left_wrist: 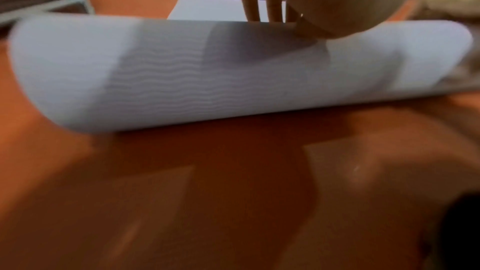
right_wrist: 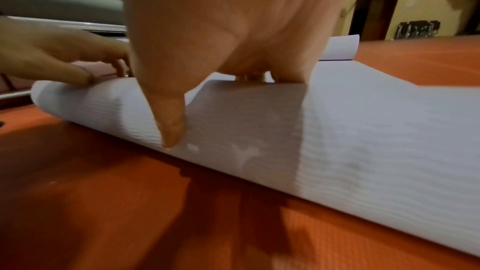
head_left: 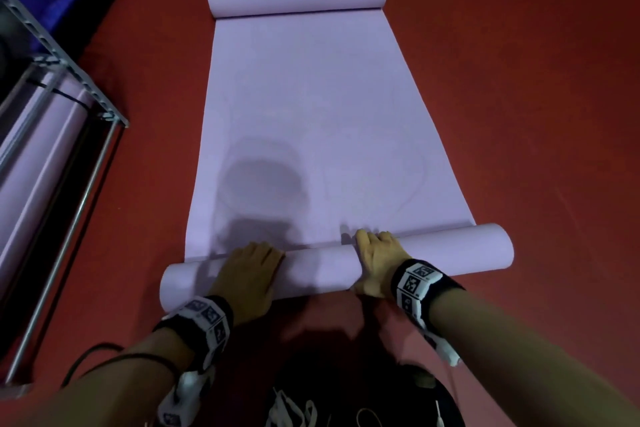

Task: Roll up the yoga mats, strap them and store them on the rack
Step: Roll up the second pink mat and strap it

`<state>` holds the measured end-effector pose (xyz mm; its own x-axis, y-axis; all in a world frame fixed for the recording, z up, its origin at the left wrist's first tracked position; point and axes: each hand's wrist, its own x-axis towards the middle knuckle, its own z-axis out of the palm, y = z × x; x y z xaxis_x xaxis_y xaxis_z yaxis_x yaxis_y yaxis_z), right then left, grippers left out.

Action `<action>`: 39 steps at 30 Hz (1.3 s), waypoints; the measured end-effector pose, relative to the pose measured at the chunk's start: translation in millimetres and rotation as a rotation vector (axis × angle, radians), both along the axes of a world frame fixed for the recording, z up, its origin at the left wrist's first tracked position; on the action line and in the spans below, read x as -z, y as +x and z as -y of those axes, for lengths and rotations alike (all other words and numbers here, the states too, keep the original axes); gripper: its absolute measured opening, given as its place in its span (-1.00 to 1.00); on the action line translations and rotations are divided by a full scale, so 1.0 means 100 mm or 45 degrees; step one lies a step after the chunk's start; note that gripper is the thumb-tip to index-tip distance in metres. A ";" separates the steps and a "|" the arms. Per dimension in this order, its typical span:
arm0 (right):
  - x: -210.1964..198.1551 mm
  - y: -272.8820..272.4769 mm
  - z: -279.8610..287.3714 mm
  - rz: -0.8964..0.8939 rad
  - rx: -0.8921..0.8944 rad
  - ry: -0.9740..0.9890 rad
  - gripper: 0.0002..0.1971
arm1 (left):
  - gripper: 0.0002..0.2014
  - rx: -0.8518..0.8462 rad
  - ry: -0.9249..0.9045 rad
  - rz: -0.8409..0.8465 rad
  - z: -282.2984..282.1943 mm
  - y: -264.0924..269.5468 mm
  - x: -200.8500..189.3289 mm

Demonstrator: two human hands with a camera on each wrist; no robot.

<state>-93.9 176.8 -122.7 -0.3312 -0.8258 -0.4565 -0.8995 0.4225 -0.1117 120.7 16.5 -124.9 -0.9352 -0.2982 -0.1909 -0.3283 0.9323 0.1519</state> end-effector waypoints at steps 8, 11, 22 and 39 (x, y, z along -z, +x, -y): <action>-0.03 -0.06 -0.09 -0.090 -0.012 0.083 -0.03 | 0.19 -0.075 -0.093 0.409 0.00 -0.07 0.05; -0.04 -0.05 -0.10 -0.169 0.012 0.105 0.01 | 0.01 -0.111 -0.057 0.415 0.00 -0.19 -0.06; -0.16 -0.05 -0.24 0.174 0.166 0.286 -0.16 | -0.11 -0.237 0.505 0.759 0.02 -0.28 -0.22; -0.13 -0.01 -0.07 0.127 0.080 0.117 -0.02 | -0.59 -0.044 -0.025 0.248 0.09 -0.24 -0.24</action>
